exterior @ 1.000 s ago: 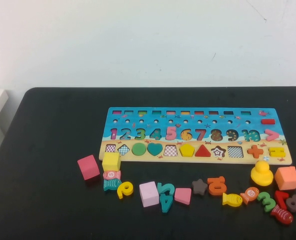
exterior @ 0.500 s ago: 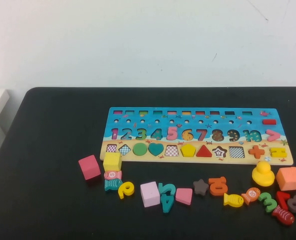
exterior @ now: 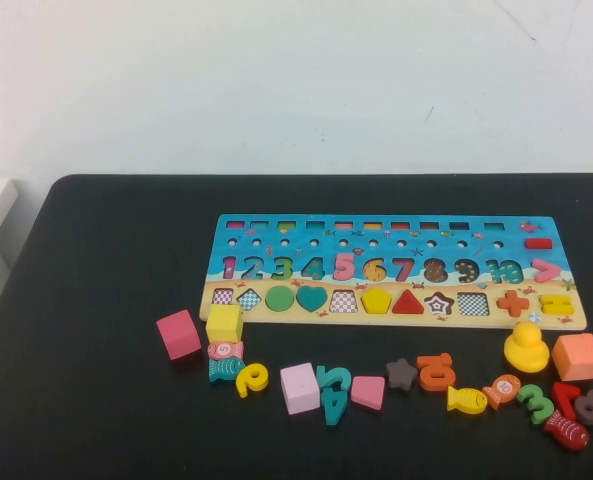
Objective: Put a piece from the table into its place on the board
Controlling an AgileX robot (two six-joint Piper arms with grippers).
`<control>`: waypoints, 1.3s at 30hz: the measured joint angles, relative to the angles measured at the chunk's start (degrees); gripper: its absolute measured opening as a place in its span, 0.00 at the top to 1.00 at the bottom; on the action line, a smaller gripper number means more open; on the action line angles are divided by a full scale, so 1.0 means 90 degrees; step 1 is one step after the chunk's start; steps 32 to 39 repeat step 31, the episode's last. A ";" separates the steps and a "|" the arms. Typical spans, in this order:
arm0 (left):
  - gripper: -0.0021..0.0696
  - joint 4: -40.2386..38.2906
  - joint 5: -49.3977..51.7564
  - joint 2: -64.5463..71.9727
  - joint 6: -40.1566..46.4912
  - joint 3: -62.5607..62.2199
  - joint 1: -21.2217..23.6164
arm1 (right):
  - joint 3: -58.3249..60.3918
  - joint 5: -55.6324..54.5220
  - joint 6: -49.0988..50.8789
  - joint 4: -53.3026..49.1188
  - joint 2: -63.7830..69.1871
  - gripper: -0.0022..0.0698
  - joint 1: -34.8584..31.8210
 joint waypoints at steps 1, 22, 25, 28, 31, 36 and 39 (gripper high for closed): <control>0.97 0.0000 0.0000 0.0000 0.0000 0.0000 0.0000 | 0.0000 0.0000 0.0058 0.0000 0.0000 0.94 -0.0049; 0.97 0.0000 0.0000 0.0000 0.0000 0.0000 0.0000 | 0.0000 0.0000 0.0182 -0.0056 0.0000 0.94 -0.0089; 0.97 0.0000 0.0000 0.0000 0.0000 0.0000 0.0000 | 0.0000 0.0000 0.0182 -0.0056 0.0000 0.94 -0.0089; 0.97 0.0000 0.0000 0.0000 0.0000 0.0000 0.0000 | 0.0000 0.0000 0.0197 -0.0056 0.0000 0.94 -0.0089; 0.97 0.0000 0.0000 0.0000 0.0000 0.0000 0.0000 | 0.0000 0.0000 0.0197 -0.0056 0.0000 0.94 -0.0091; 0.97 0.0000 0.0000 0.0000 0.0000 0.0000 0.0000 | 0.0000 0.0000 0.0197 -0.0056 0.0000 0.94 -0.0091; 0.97 0.0000 0.0000 0.0000 0.0000 0.0000 0.0000 | 0.0000 0.0000 0.0197 -0.0056 0.0000 0.94 -0.0091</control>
